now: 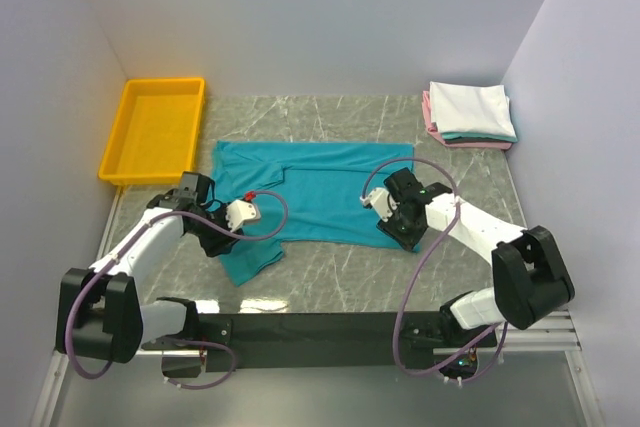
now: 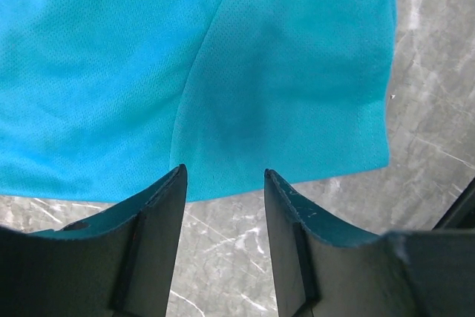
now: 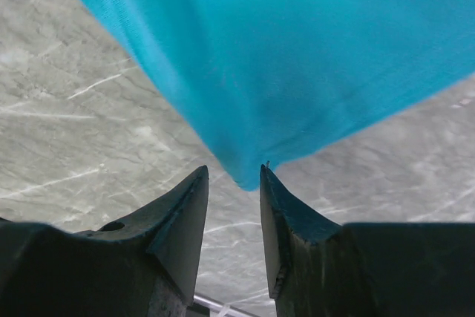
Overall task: Fold and stack the t-shirts
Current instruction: Fold the tshirt
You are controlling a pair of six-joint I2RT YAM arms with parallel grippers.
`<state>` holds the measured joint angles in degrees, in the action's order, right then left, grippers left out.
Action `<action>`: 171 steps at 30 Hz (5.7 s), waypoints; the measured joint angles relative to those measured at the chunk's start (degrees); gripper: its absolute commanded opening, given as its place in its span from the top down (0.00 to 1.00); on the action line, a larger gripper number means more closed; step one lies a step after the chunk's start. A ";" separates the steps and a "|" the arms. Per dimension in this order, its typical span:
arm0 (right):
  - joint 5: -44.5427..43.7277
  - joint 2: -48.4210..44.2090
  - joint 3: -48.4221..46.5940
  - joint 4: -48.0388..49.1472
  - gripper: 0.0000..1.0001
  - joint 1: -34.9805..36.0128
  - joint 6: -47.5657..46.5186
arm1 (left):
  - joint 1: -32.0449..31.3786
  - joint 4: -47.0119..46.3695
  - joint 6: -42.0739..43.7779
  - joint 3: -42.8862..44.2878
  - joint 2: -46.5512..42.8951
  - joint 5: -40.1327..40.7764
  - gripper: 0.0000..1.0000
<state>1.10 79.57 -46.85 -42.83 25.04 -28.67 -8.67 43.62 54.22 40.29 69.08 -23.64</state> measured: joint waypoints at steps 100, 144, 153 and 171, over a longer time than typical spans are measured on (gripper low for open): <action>-8.85 35.43 -36.52 0.11 1.00 -8.81 -13.18 | 13.22 -3.48 -9.16 37.55 38.60 -5.68 0.99; 1.99 31.76 -38.10 -10.51 0.60 -9.70 1.27 | 4.83 -8.28 -9.97 18.86 25.29 1.95 0.54; -0.44 37.92 -37.59 -8.98 0.63 -9.64 2.05 | 5.01 -11.23 -10.27 18.95 29.35 5.09 0.59; 4.37 34.73 -46.73 -15.76 0.64 -9.57 -0.94 | 7.91 -0.42 -10.91 25.09 22.08 -3.93 0.45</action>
<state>5.48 114.30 -93.58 -58.59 15.46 -29.61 -0.75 43.20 43.31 65.39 91.15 -27.57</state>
